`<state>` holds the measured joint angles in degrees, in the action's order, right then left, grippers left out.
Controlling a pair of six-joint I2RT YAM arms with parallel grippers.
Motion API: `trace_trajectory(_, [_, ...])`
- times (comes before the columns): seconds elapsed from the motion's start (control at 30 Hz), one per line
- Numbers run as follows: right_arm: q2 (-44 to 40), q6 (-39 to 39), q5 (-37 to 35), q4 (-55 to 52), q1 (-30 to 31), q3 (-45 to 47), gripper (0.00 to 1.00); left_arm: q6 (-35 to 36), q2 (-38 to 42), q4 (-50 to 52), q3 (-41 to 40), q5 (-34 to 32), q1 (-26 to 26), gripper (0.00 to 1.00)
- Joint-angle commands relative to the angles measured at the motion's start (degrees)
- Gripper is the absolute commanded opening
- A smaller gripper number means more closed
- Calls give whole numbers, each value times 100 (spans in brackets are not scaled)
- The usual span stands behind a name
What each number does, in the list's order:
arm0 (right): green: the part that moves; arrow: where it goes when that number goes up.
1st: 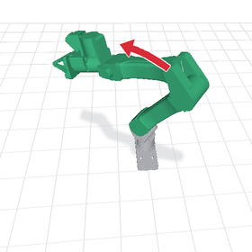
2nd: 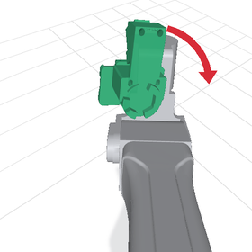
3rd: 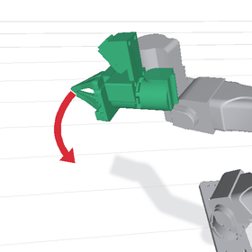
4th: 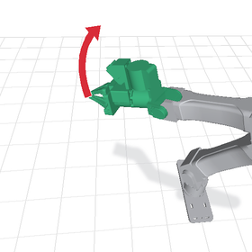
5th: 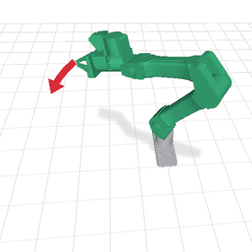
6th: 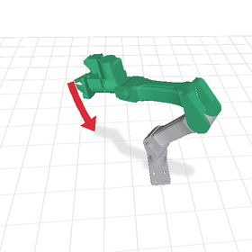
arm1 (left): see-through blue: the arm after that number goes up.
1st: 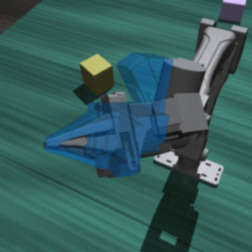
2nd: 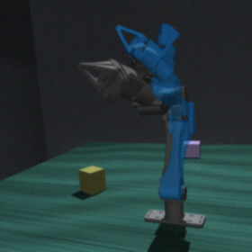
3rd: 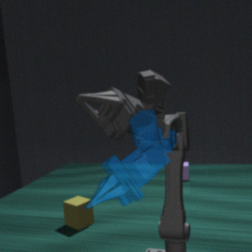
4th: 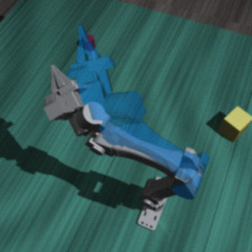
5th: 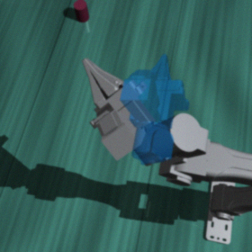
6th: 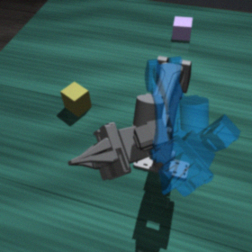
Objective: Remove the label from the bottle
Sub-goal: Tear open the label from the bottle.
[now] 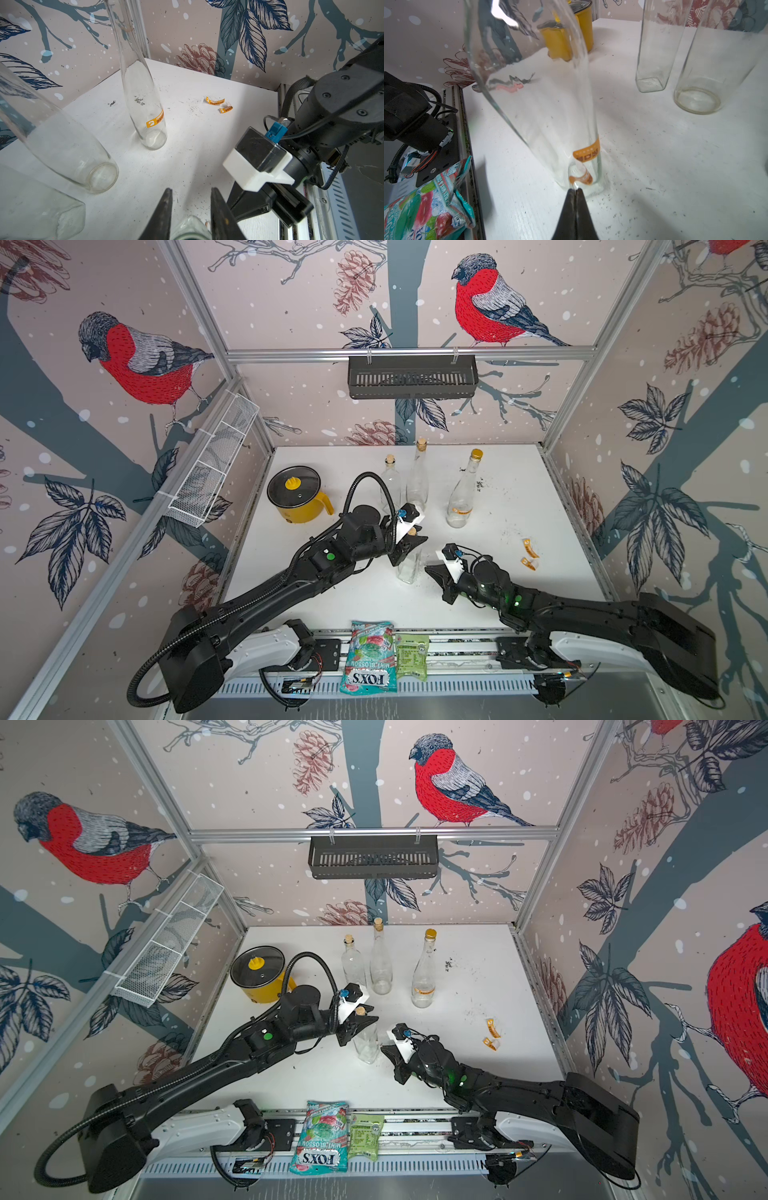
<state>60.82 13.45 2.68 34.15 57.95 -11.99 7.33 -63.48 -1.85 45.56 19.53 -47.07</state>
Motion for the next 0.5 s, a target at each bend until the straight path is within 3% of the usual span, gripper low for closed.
trace_trajectory(0.0, [-103, -61, -145, -199, -76, 4, 1, 146, 5, 260, -38, 111, -12, 0])
trace_trajectory(0.47, [-315, -5, -615, -429, -434, 21, 1, 295, -68, 263, -30, 425, -38, 0])
